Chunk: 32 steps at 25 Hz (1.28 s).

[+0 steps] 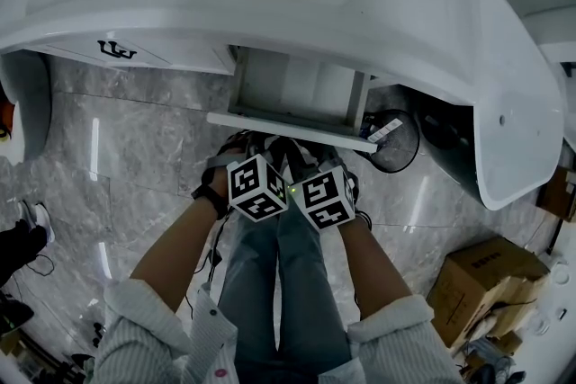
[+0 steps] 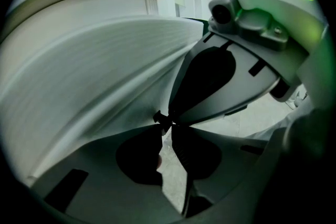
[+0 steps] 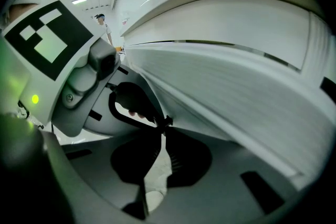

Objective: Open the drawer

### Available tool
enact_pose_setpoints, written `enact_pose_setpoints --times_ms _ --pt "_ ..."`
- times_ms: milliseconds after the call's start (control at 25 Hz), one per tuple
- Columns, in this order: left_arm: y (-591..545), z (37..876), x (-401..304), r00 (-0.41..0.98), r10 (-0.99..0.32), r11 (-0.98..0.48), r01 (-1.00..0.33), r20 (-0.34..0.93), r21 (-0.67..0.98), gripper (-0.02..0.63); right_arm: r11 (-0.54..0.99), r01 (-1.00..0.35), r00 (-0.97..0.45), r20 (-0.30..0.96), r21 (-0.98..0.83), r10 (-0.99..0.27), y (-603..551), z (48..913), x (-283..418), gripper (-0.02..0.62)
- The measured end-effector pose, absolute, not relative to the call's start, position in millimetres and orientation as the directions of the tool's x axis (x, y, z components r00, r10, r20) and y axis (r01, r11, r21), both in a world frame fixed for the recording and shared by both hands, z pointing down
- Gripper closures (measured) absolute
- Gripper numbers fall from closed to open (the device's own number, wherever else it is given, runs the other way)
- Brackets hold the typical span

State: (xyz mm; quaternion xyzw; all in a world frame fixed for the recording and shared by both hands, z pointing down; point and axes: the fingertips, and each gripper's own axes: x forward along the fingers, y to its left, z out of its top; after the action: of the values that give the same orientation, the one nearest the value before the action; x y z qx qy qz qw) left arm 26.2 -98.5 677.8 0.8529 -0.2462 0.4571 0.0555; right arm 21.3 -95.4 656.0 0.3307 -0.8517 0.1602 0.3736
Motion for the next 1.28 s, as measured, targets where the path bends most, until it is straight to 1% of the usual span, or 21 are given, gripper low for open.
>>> enact_pose_setpoints --times_ms 560,760,880,1280 --pt "-94.7 688.3 26.9 0.442 -0.385 -0.856 -0.498 0.810 -0.135 0.545 0.689 -0.720 -0.517 0.730 -0.088 -0.447 -88.2 668.5 24.3 0.571" --pt "-93.8 689.9 22.9 0.449 -0.389 -0.824 -0.559 0.804 -0.087 0.545 0.675 -0.725 -0.539 0.725 -0.139 -0.429 -87.2 672.0 24.8 0.566" --pt "-94.1 689.7 22.5 0.436 -0.402 -0.821 -0.561 0.805 -0.106 0.545 0.669 -0.728 -0.541 0.725 -0.151 -0.425 -87.6 673.1 25.6 0.566" --pt "-86.4 681.4 13.1 0.432 -0.415 -0.767 -0.639 0.801 -0.053 0.545 0.621 -0.768 -0.522 0.717 -0.159 -0.462 -84.9 665.7 38.7 0.566"
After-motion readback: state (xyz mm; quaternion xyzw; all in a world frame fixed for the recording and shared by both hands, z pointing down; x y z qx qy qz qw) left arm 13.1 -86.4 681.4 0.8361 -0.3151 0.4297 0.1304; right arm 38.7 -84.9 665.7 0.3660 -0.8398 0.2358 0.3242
